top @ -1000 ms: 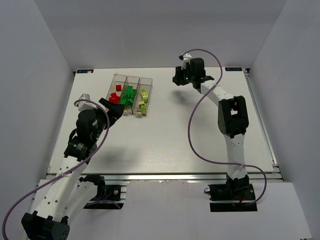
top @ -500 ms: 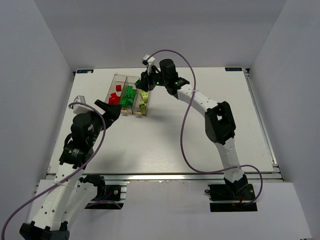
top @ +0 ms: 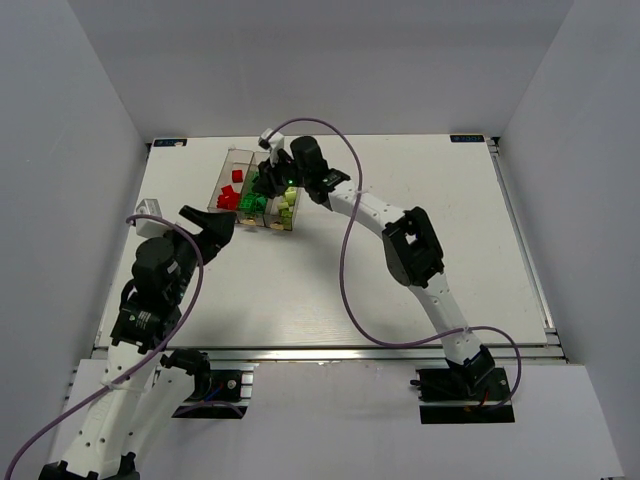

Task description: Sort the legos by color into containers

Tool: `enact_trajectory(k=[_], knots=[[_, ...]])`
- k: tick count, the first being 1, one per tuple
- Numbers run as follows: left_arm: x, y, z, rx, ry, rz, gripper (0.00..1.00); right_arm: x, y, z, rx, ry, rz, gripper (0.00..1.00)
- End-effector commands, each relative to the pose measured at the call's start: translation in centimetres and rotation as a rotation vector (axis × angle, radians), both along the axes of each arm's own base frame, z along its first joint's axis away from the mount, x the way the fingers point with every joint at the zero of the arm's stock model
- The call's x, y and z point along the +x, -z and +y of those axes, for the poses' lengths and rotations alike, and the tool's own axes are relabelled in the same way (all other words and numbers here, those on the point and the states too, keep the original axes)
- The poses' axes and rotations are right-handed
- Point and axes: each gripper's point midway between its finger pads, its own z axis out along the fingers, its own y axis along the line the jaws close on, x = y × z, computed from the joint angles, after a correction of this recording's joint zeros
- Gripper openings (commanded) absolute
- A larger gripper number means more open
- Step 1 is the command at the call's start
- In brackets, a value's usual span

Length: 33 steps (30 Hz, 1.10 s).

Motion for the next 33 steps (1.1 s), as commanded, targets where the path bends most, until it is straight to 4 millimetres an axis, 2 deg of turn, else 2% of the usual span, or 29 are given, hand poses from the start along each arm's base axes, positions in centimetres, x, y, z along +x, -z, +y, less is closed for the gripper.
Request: enact_trajectory(k=[1, 8, 9, 16, 20, 22, 23, 25, 26, 28, 30, 32, 33], knots=[[-0.1, 0.3, 0.2, 0.002, -0.006, 0.009, 0.98, 0.9, -2.9, 1.6, 0.067, 0.027, -0.092, 0.0], [-0.7, 0.2, 0.4, 0.003, -0.011, 0.013, 0.98, 1.3, -1.5, 2.7, 0.065, 0.05, -0.103, 0.07], [-0.7, 0.1, 0.5, 0.004, -0.019, 0.013, 0.98, 1.4, -0.8, 2.7, 0.056, 0.055, -0.096, 0.08], [-1.3, 0.2, 0.8, -0.004, -0.028, 0.024, 0.98, 1.9, 0.7, 2.9, 0.04, 0.081, -0.101, 0.34], [-1.5, 0.1, 0.8, -0.009, -0.025, 0.024, 0.98, 1.9, 0.8, 2.7, 0.034, 0.08, -0.107, 0.43], [-1.5, 0.2, 0.7, -0.011, -0.023, 0.025, 0.98, 1.8, 0.3, 2.6, 0.035, 0.072, -0.121, 0.47], [-1.5, 0.1, 0.7, -0.011, -0.022, 0.024, 0.98, 1.6, -0.7, 2.6, 0.043, 0.065, -0.133, 0.49], [-1.6, 0.1, 0.7, -0.01, -0.022, 0.024, 0.98, 1.2, -0.9, 2.3, 0.03, 0.043, -0.155, 0.54], [-1.6, 0.0, 0.7, -0.009, -0.021, 0.021, 0.98, 1.0, -2.2, 2.1, 0.039, 0.039, -0.175, 0.56], [-1.5, -0.1, 0.7, -0.008, -0.021, 0.016, 0.98, 0.5, -2.2, 1.8, 0.029, 0.02, -0.181, 0.66], [-1.5, -0.2, 0.7, -0.01, -0.019, 0.009, 0.98, 0.2, -3.9, 1.4, 0.033, 0.01, -0.216, 0.69], [-1.4, -0.4, 0.6, -0.009, -0.016, 0.003, 0.98, 0.0, -4.4, 0.9, 0.017, 0.004, -0.218, 0.73], [-1.4, -0.4, 0.6, -0.008, -0.014, 0.004, 0.98, -0.1, -5.8, 0.5, 0.02, 0.008, -0.227, 0.75]])
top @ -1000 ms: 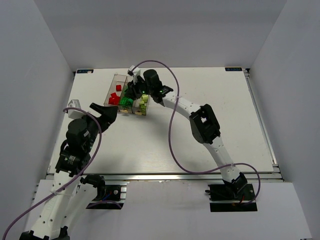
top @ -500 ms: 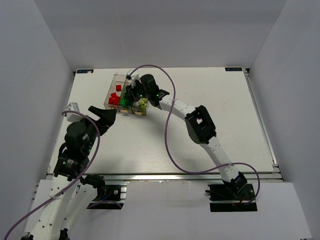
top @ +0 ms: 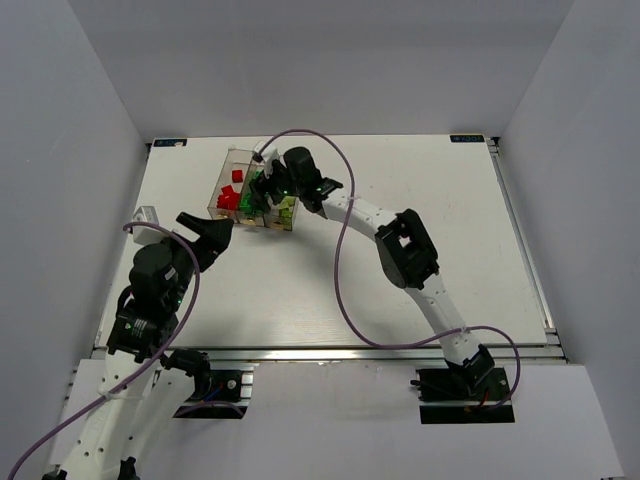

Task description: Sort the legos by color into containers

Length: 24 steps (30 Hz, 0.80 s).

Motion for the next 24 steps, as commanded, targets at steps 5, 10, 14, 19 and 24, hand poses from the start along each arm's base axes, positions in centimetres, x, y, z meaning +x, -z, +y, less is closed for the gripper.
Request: enact_trajectory(k=[5, 10, 14, 19, 24], knots=[[-0.1, -1.0, -0.1, -0.001, 0.008, -0.031, 0.98, -1.8, -14.0, -4.8, 0.058, -0.031, -0.115, 0.9], [0.1, -1.0, -0.5, -0.018, 0.025, -0.051, 0.98, -2.7, -15.9, -10.8, -0.013, 0.027, -0.034, 0.89], [0.5, -0.9, -1.1, -0.021, 0.049, -0.055, 0.98, -4.0, -16.3, -16.3, -0.085, 0.1, 0.042, 0.89], [1.5, -1.4, -2.0, -0.015, 0.09, -0.068, 0.98, -4.4, -15.9, -23.0, -0.112, 0.212, 0.096, 0.89], [2.6, -1.6, -3.2, -0.021, 0.141, -0.076, 0.98, -5.4, -15.7, -27.9, -0.101, 0.337, 0.121, 0.89]])
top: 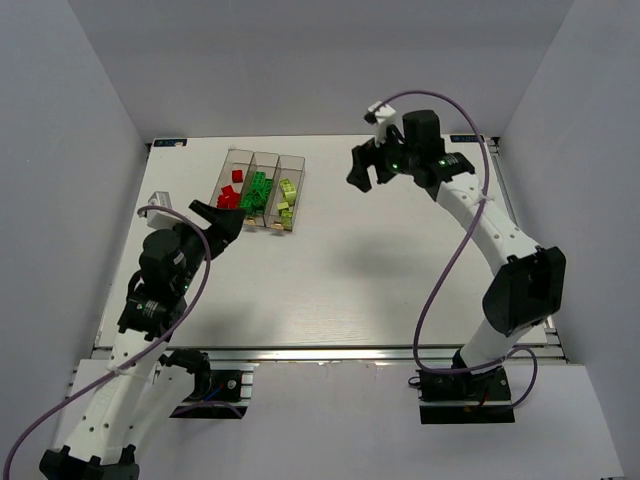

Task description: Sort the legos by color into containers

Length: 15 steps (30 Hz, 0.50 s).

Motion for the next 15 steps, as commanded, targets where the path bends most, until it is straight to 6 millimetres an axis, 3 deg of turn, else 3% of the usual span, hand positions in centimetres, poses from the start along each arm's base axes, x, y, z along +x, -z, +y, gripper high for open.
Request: enact_trajectory(k=[1, 8, 15], knots=[[0.5, -1.3, -1.1, -0.012, 0.056, -0.05, 0.98, -1.2, 0.9, -3.3, -0.019, 0.102, 0.041, 0.89], [1.0, -0.7, -2.2, -0.005, 0.111, -0.04, 0.98, -2.5, 2.1, -7.7, -0.089, 0.254, 0.041, 0.89], [1.8, -0.5, -2.9, 0.002, 0.142, -0.037, 0.98, -2.8, 0.6, -10.2, -0.062, 0.375, -0.019, 0.89]])
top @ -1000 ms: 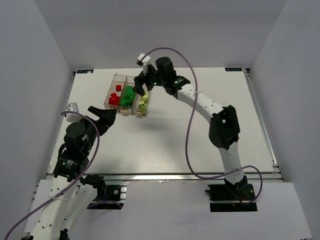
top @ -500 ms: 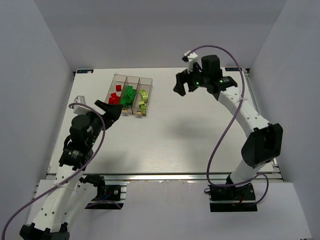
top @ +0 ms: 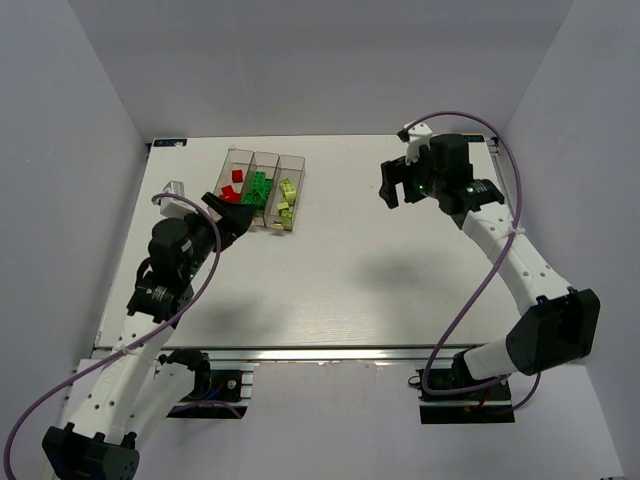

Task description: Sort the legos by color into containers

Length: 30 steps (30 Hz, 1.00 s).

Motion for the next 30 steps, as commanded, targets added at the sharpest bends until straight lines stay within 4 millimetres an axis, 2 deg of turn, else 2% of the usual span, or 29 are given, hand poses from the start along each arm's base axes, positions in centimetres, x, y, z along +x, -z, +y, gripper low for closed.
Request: enact_trajectory(k=[1, 12, 30], knots=[[0.2, -0.9, -0.7, 0.0, 0.038, -0.04, 0.98, 0.7, -2.4, -1.5, 0.017, 0.093, -0.092, 0.89], [0.0, -0.9, -0.8, 0.007, 0.05, -0.042, 0.98, 0.7, -4.0, -2.7, 0.003, 0.141, -0.155, 0.9], [-0.3, -0.8, -0.5, 0.019, 0.046, -0.051, 0.98, 0.7, -2.7, -3.1, -0.011, 0.148, -0.139, 0.89]])
